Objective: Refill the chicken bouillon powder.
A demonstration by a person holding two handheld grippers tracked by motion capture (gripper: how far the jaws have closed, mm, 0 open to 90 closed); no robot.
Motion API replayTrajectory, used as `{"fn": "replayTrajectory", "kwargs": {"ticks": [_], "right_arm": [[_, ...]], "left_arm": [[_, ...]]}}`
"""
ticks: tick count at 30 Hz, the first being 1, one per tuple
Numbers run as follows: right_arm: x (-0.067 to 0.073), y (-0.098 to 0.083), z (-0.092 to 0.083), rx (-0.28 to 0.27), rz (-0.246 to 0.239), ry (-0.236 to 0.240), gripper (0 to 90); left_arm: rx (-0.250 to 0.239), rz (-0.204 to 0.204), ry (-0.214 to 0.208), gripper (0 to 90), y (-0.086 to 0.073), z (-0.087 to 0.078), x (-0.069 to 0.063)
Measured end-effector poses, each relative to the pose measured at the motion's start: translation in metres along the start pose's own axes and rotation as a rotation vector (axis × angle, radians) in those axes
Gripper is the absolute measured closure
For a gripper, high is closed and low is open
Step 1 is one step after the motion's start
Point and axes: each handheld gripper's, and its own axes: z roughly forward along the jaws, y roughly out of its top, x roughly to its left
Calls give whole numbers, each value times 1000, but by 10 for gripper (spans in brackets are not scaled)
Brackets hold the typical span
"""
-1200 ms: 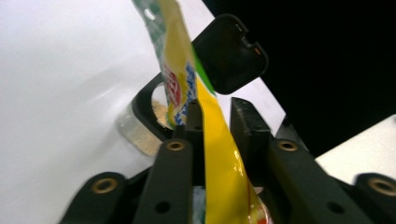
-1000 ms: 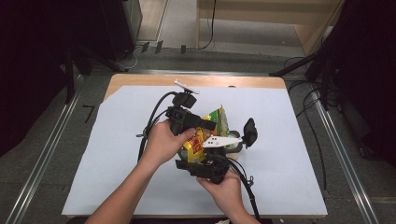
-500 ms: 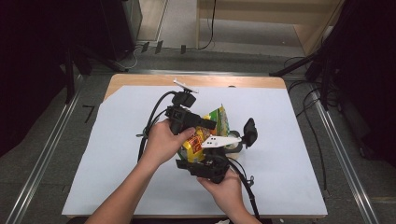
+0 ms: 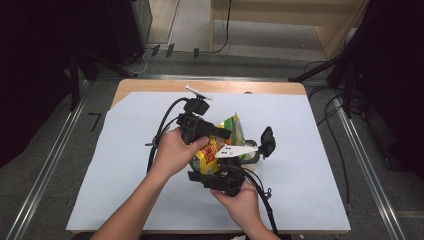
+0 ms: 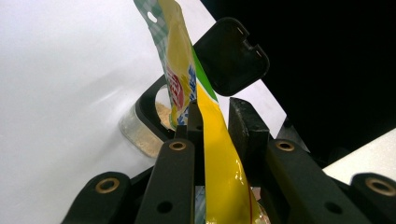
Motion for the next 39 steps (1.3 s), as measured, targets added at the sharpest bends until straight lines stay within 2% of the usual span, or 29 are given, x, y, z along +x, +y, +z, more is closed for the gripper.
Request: {"fn": "replayTrajectory", "kwargs": {"ticks": [10,15,23,25,28,31,33,36,37,38,39], "right_arm": [[-1,0,0,10,4,2,695],[-1,0,0,-1,1,22,696],[-1,0,0,-9,0,30,696],[-1,0,0,-8,14,33,697],[-3,-1,1,0,25,27,697],[-3,-1,1,8,35,19,693],[-2,-1,2,9,22,13,662],[0,0,2,4,22,4,620],[0,0,2,3,21,-1,628],[1,0,2,6,4,-28,664],[1,0,2,6,4,-28,664]], "left_arm": [[3,0,8,804,0,1,1],[-5,-6,-6,802,0,-1,0],[-7,1,1,806,0,-2,-1],[-5,3,12,806,0,-1,-1],[11,15,36,822,0,2,-1],[10,8,37,842,0,3,0],[9,1,32,848,1,3,0],[-1,-3,47,848,1,3,1],[-2,-6,47,848,1,3,1],[-3,-5,49,848,0,2,1],[-4,-9,48,848,0,2,1]]}}
